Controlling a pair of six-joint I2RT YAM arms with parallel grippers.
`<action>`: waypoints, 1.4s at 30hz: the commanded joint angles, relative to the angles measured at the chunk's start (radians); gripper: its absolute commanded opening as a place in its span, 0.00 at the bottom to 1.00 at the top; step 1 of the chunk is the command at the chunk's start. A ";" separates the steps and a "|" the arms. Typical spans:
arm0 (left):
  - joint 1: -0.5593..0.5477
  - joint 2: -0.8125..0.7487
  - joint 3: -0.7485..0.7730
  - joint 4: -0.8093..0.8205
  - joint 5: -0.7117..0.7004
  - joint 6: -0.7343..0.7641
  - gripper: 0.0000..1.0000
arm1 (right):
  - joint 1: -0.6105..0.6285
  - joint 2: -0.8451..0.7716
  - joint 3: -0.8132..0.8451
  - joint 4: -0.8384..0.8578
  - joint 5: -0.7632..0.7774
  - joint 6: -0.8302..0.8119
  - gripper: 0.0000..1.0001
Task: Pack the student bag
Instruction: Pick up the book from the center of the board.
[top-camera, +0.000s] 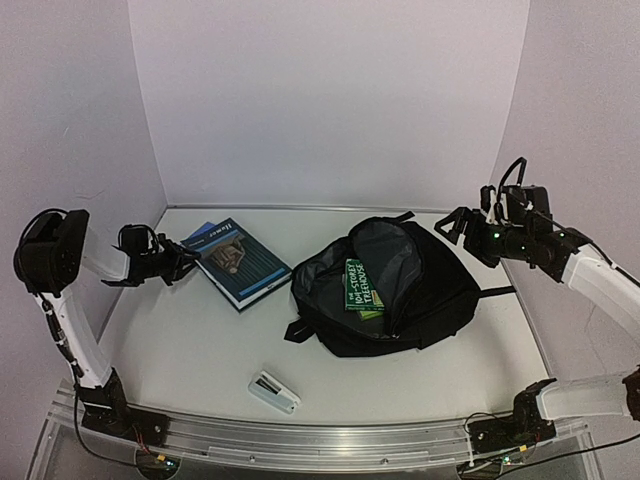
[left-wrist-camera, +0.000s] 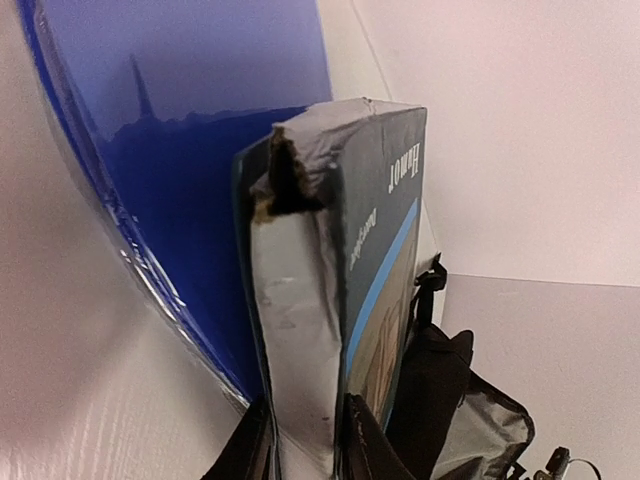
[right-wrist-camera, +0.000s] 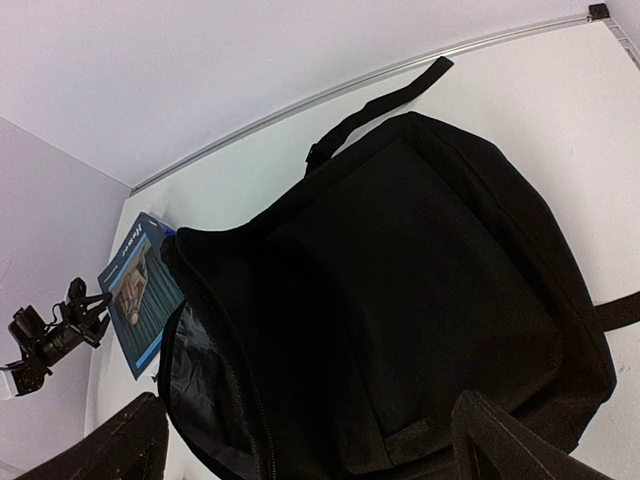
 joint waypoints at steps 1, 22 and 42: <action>-0.004 -0.176 -0.041 0.056 0.025 0.053 0.00 | 0.000 -0.026 0.015 0.010 -0.006 0.001 0.98; -0.211 -0.708 0.134 -0.488 0.174 0.374 0.00 | 0.066 -0.043 0.082 0.087 -0.280 -0.110 0.98; -0.673 -0.434 0.479 -0.930 0.402 0.689 0.00 | 0.253 0.256 0.393 -0.206 -0.492 -0.415 0.98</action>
